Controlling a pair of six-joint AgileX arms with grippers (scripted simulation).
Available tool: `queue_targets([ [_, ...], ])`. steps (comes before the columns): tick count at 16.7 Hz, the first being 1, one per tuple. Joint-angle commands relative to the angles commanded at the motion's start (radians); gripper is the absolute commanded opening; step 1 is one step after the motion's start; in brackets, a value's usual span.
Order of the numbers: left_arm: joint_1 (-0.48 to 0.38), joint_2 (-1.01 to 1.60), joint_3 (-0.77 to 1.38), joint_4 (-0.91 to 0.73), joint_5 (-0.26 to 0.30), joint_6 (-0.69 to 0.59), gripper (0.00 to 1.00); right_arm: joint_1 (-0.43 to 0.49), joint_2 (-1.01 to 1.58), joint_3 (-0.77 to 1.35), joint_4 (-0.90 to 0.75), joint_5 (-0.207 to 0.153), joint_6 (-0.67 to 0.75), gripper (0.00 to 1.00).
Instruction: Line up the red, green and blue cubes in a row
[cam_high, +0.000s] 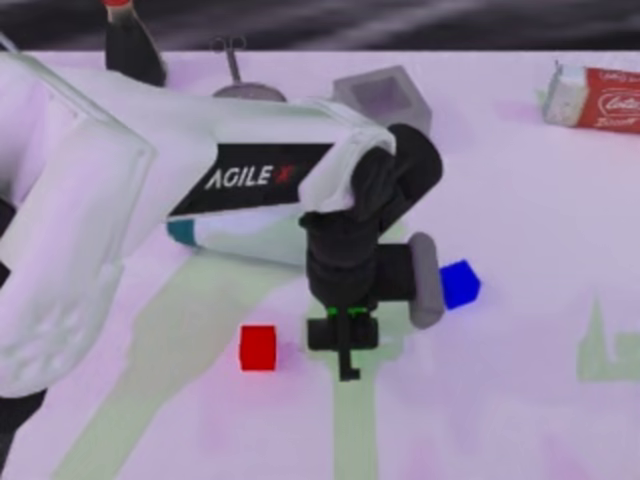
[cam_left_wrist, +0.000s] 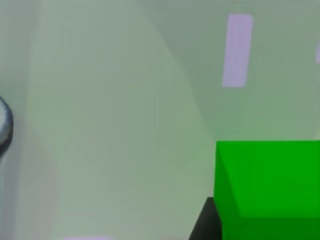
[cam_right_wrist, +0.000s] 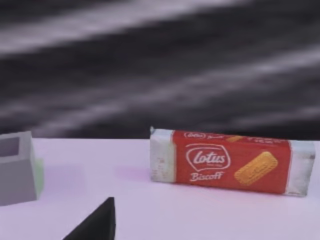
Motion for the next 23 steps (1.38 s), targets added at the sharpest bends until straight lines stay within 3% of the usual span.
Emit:
queue_targets([
  [13,0.0,0.0,0.0,0.0,0.0,0.0,0.98,0.0,0.0,0.0,0.0,0.0,0.0,1.0],
  [23,0.003,-0.002,0.003,-0.004,0.0,0.0,1.0,0.0,0.0,0.0,0.0,0.0,0.0,1.0],
])
